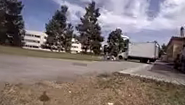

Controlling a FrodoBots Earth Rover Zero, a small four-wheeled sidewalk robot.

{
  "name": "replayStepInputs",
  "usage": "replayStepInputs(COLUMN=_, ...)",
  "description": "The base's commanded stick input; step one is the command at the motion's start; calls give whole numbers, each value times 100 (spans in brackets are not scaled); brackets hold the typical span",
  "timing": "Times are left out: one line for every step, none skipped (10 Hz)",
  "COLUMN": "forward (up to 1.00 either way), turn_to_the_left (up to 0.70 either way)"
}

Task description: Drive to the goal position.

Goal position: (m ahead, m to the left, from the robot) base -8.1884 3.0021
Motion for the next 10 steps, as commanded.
replayStepInputs(forward=0, turn_to_the_left=0)
replayStepInputs(forward=0, turn_to_the_left=0)
replayStepInputs(forward=0, turn_to_the_left=0)
replayStepInputs(forward=0, turn_to_the_left=0)
replayStepInputs(forward=12, turn_to_the_left=7)
replayStepInputs(forward=45, turn_to_the_left=27)
replayStepInputs(forward=45, turn_to_the_left=27)
replayStepInputs(forward=45, turn_to_the_left=27)
replayStepInputs(forward=45, turn_to_the_left=27)
replayStepInputs(forward=45, turn_to_the_left=27)
